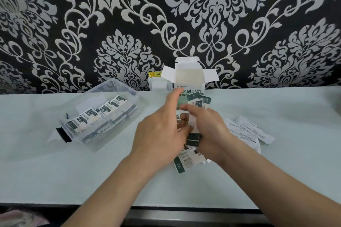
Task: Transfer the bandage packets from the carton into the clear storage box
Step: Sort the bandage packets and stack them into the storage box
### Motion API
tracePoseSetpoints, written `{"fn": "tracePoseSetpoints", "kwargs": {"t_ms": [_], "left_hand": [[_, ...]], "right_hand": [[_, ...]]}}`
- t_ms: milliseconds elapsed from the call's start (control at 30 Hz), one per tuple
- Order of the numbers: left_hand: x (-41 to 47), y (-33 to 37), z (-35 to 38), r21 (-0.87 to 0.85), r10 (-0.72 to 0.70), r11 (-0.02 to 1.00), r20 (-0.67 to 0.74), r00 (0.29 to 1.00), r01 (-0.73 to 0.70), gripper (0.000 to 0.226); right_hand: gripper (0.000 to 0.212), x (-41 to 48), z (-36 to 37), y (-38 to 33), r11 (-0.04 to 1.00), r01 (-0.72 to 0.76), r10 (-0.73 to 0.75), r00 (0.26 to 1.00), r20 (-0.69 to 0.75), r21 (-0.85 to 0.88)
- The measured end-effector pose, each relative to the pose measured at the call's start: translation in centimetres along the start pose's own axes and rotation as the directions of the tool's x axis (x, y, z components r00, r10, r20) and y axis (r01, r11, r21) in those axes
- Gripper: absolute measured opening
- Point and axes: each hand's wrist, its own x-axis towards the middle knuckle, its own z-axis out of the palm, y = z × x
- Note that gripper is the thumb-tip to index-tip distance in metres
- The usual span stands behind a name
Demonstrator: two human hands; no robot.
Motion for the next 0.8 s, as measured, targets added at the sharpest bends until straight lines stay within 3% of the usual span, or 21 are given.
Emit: {"fn": "tracePoseSetpoints", "kwargs": {"t_ms": [67, 133, 200, 533, 633, 800], "left_hand": [[-0.2, 0.3, -0.5, -0.025, 0.164, 0.986, 0.085, 0.983, -0.163, 0.092], [-0.4, 0.6, -0.3, 0.060, 0.295, 0.948, 0.197, 0.935, -0.312, 0.095], [-0.4, 0.3, 0.2, 0.117, 0.317, 0.928, 0.247, 0.916, -0.353, 0.092], [0.8, -1.7, 0.0, -0.007, 0.117, 0.993, 0.068, 0.991, -0.116, 0.075], [0.7, -1.4, 0.4, -0.058, 0.138, 0.989, 0.020, 0.990, -0.137, 0.071], [0.6, -1.0, 0.3, -0.131, 0.138, 0.982, 0.009, 0.990, -0.135, 0.064]], "right_hand": [[0.016, 0.0, -0.4, -0.3, 0.999, -0.002, 0.005, 0.997, 0.073, -0.043], [0.016, -0.4, -0.7, 0.0, 0.997, 0.003, 0.013, 0.972, 0.233, -0.071], [0.024, -0.6, -0.9, 0.4, 0.998, 0.021, -0.002, 0.959, 0.283, -0.064], [0.028, -0.7, -0.4, -0.4, 0.917, 0.132, -0.007, 0.949, 0.316, -0.377], [0.019, -0.8, -0.4, -0.5, 0.890, 0.204, -0.065, 0.942, 0.330, -0.409], [0.021, -1.2, -0.4, -1.0, 0.848, 0.284, -0.116, 0.923, 0.366, -0.447]]}}
